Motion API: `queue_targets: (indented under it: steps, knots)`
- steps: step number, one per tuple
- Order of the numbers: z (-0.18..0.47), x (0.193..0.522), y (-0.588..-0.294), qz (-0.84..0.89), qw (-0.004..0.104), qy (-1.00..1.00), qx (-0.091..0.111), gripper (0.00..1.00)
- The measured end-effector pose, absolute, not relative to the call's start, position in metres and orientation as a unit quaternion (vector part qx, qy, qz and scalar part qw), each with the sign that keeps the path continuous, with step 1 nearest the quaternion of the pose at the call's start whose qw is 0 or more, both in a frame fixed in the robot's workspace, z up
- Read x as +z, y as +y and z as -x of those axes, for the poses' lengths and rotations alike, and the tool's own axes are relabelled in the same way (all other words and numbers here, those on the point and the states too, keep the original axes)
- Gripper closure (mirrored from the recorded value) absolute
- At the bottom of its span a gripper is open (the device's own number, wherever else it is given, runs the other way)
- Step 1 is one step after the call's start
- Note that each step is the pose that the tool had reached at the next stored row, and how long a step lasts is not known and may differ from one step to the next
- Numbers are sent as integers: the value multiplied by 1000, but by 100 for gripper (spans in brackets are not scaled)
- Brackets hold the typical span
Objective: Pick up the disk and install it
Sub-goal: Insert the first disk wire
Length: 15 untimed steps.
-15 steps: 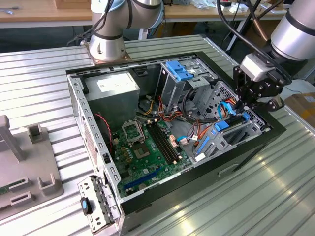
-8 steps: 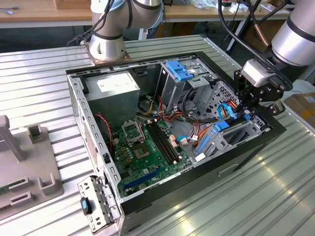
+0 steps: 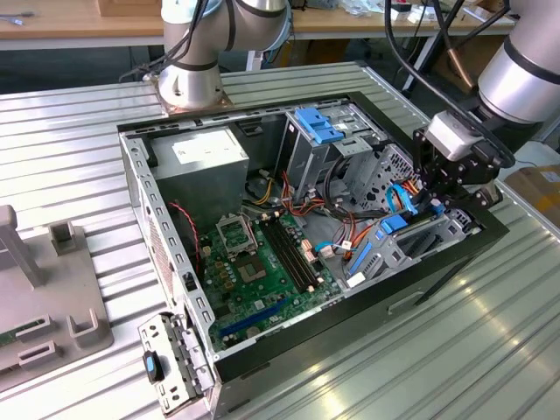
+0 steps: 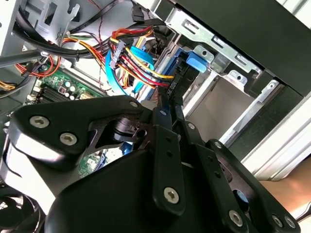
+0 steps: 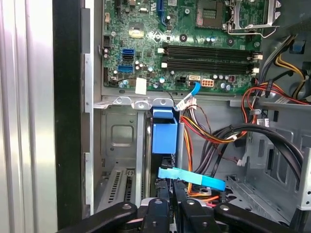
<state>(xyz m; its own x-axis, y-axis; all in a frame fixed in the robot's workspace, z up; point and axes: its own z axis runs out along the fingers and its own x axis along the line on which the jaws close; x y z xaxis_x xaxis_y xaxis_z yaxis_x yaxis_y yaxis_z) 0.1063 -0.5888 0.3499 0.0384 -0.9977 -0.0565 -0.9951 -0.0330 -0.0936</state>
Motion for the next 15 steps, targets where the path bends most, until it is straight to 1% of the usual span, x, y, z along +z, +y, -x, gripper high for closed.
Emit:
queue_targets:
  steps: [8,9,10,15]
  knots:
    - [-106,344,-589,719,53,693,-12,84]
    - [-106,346,-589,718,56,693,-10,84]
    - [-106,345,-589,718,56,693,-9,84]
    - [-106,346,-591,713,56,699,-10,84]
